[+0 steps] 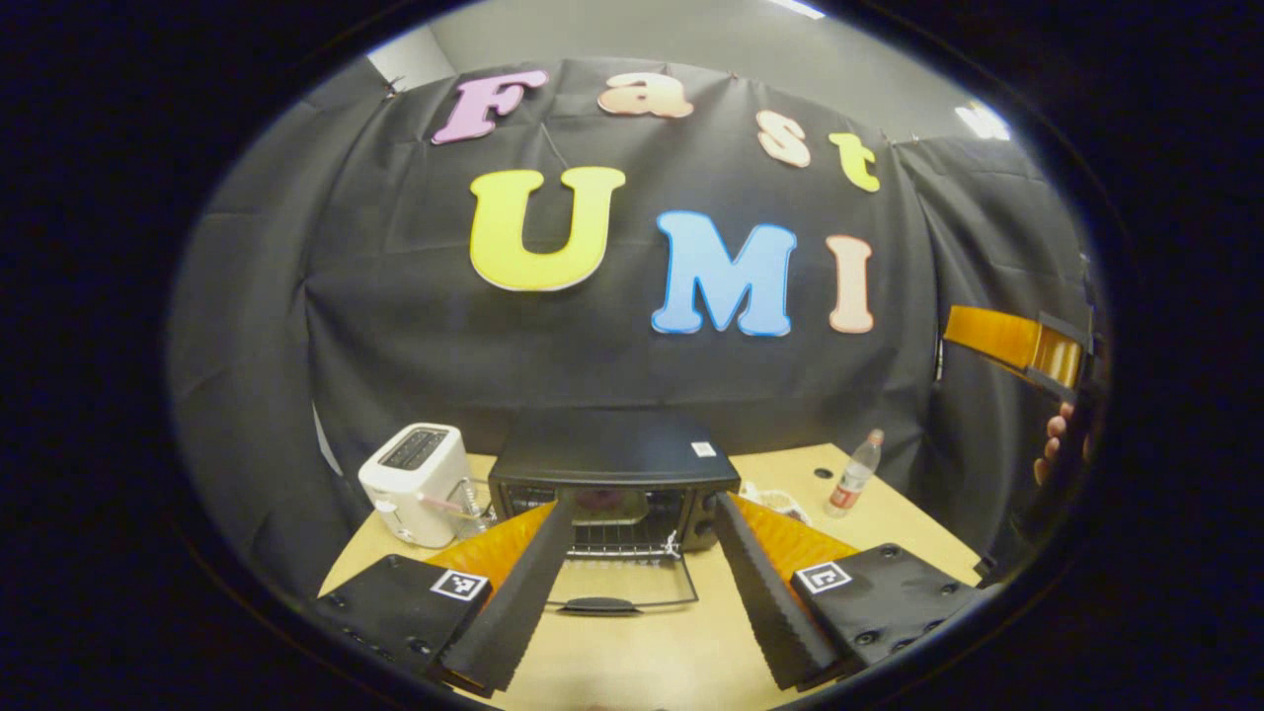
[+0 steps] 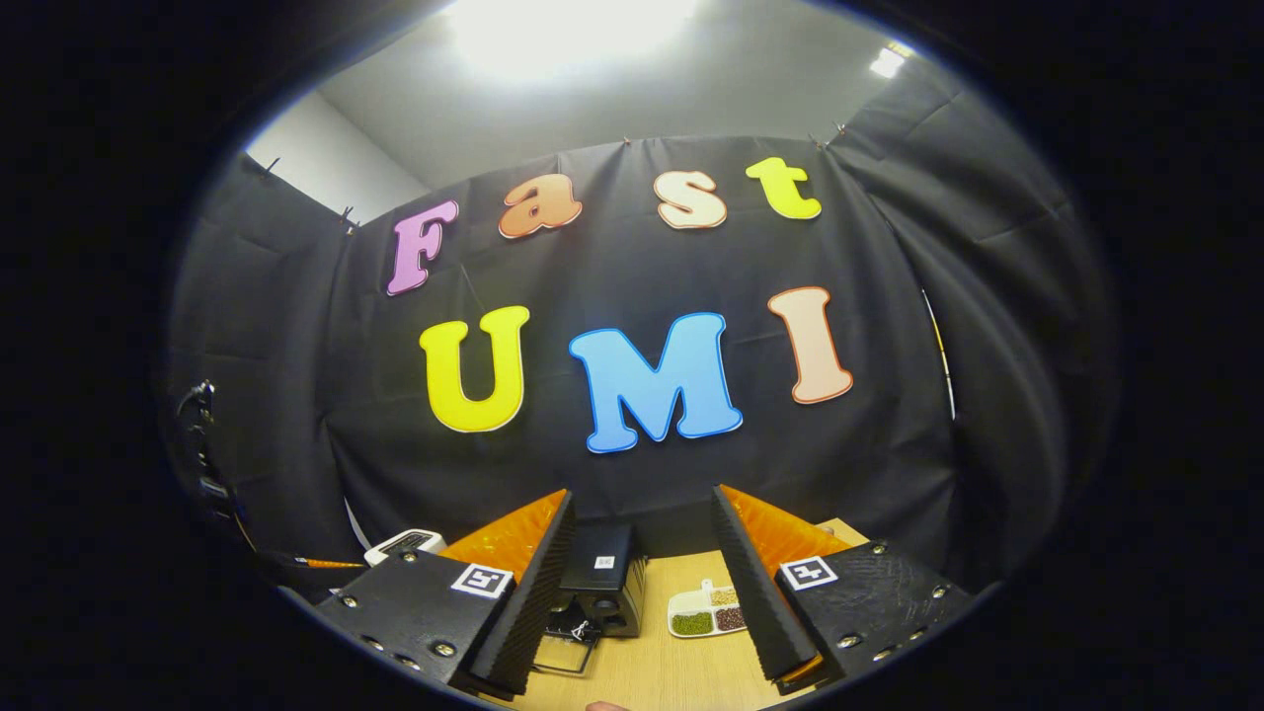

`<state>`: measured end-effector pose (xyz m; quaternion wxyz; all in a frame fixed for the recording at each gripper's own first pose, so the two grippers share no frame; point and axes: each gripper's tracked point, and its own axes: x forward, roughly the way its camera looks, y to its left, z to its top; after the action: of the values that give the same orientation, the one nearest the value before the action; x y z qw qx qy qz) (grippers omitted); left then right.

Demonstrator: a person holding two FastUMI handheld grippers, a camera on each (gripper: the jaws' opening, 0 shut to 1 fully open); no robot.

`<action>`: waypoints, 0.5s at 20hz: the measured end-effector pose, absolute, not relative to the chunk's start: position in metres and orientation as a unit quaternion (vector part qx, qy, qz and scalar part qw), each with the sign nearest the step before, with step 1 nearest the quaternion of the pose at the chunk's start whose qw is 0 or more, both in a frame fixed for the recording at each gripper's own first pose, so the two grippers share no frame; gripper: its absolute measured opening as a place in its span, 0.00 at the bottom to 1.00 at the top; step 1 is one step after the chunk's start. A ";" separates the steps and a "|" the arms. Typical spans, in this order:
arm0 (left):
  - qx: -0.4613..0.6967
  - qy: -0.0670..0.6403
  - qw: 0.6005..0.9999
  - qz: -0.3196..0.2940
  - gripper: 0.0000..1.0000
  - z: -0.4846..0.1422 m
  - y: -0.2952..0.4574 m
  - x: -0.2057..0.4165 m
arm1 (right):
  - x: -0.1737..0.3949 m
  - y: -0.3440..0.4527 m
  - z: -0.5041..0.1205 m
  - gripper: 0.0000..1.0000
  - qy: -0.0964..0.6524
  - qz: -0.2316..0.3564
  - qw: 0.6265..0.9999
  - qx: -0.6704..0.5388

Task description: Open the electric oven with the left hand, put the food in, and close the electric oven.

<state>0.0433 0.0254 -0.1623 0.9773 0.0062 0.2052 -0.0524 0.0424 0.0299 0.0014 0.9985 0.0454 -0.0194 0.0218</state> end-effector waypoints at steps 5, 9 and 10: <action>0.018 0.300 0.952 -0.048 1.00 -0.221 0.028 0.049 | 0.049 0.024 -0.013 0.83 -0.001 0.013 0.999 0.045; 0.025 0.375 0.926 -0.034 1.00 -0.262 0.043 0.038 | 0.048 0.012 -0.023 0.83 0.014 -0.004 0.999 0.048; 0.025 0.396 0.917 -0.036 0.98 -0.276 0.045 0.037 | 0.046 0.009 -0.023 0.83 0.015 -0.010 0.999 0.050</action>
<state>0.0369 0.0453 -0.2758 0.9172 0.0252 0.3959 -0.0358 0.0465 0.0091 -0.0232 0.9986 0.0503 0.0155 -0.0098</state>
